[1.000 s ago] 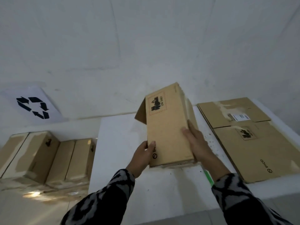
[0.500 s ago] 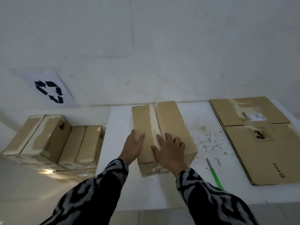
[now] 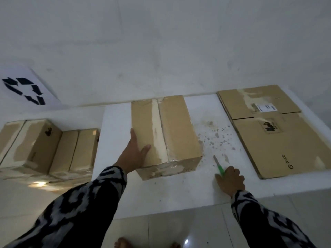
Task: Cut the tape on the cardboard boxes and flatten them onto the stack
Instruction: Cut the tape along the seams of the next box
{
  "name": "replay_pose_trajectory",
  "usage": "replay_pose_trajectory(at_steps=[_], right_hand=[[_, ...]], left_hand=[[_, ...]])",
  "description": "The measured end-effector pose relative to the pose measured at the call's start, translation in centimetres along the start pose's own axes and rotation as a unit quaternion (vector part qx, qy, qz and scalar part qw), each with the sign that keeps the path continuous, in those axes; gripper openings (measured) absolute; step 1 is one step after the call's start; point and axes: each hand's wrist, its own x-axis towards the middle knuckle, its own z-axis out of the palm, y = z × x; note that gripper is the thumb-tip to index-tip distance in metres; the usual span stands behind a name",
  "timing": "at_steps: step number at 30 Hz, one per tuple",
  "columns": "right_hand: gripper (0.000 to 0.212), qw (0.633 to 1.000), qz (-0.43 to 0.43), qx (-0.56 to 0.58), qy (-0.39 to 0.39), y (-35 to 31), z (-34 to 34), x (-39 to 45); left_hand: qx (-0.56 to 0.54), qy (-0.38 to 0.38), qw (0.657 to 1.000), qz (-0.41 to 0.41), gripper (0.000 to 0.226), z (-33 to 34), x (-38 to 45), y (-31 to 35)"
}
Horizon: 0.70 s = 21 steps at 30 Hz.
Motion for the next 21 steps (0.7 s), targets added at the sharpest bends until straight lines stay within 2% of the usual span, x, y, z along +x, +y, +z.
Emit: replay_pose_trajectory(at_steps=[2,5,8,11,15,17,21], right_hand=[[0.036,1.0,-0.007,0.001,0.027,0.0,1.0,-0.4],[0.023,0.98,-0.003,0.196,0.029,-1.4,-0.1,-0.2],[0.02,0.95,-0.053,0.303,0.056,-4.8,-4.5,-0.5],[0.022,0.925,-0.12,0.346,0.1,-9.5,-9.7,-1.7],[0.019,0.911,-0.213,0.344,0.086,-15.9,-14.0,-4.1],[0.02,0.917,-0.245,0.309,0.066,-18.7,-14.4,-5.4],[0.028,0.932,-0.284,0.226,0.009,-22.8,-13.5,-6.4]], left_hand=[[0.0,0.011,1.0,0.005,0.093,0.3,-1.0,0.2],[-0.011,0.004,1.0,0.002,0.095,0.6,-1.9,0.2],[-0.03,-0.004,0.999,-0.01,0.095,0.3,-1.7,-0.1],[0.001,0.041,0.999,-0.022,0.083,-0.4,-0.1,0.6],[0.029,0.104,0.993,0.043,0.063,-2.3,4.6,2.3],[0.069,0.112,0.987,0.09,0.055,-3.2,7.8,3.1],[0.157,0.099,0.976,0.117,0.049,-4.0,13.5,5.0]])
